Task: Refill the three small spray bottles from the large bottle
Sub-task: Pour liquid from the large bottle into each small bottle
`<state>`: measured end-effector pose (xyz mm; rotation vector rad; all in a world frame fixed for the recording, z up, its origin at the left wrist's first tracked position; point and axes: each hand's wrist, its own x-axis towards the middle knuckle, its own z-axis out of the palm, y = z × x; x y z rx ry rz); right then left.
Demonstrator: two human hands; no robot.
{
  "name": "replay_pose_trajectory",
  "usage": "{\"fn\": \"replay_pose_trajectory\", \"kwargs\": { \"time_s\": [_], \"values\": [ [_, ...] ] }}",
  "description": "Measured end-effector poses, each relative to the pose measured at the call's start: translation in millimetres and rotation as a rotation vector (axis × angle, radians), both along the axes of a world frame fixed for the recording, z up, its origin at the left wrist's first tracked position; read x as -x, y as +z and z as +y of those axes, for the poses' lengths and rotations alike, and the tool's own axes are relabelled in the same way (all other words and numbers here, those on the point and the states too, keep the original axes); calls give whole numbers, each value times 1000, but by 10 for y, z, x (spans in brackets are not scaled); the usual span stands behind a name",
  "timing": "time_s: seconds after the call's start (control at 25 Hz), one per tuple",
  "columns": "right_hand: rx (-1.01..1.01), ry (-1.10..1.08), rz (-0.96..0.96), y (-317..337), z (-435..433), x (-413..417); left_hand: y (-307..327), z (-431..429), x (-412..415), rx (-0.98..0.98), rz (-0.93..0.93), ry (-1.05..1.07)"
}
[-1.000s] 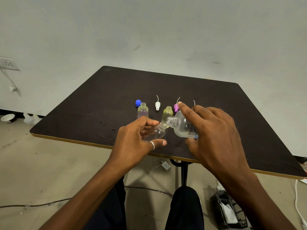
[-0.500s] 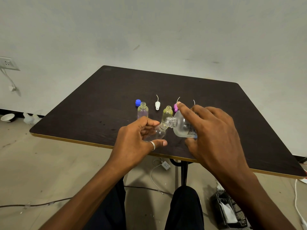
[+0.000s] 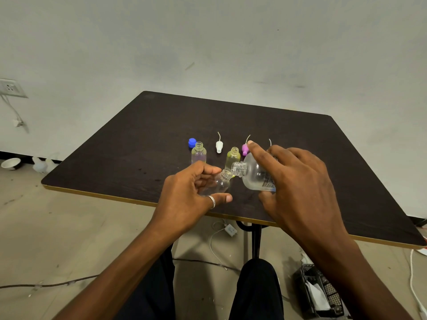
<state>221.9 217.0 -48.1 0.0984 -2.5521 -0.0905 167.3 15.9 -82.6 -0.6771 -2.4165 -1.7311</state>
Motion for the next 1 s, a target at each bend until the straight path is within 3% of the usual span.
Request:
{"fn": "replay_pose_trajectory", "kwargs": {
  "time_s": [1.0],
  "values": [
    [-47, -18, 19, 4, -26, -18, -32, -7, 8, 18, 9, -5]
  ]
}}
